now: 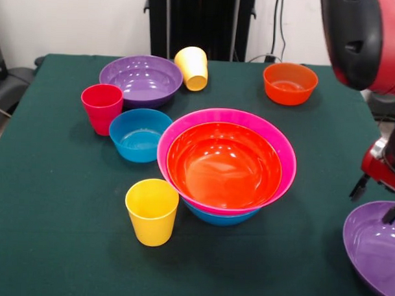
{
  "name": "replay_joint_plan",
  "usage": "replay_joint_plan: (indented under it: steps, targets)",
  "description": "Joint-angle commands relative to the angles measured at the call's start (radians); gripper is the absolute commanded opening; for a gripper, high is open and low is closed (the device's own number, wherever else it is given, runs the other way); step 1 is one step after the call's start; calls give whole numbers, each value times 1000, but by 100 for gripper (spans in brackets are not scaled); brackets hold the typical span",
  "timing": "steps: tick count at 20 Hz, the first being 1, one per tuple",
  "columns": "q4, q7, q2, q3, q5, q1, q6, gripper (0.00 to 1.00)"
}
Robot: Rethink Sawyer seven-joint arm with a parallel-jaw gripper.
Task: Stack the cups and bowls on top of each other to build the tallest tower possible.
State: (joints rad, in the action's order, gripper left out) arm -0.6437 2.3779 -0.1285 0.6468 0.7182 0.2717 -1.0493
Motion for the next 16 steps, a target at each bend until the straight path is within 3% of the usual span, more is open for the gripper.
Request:
replay_joint_plan:
  steps: [1,12,13,16]
  targets:
    - [-166,-172,18,-205,-113,-4,128,100]
    - [-149,-141,-21,-272,-188,-29,222,100]
    - [-144,-132,-22,-272,-204,-29,222,0]
    - [-138,-122,-28,-261,-210,-24,230,0]
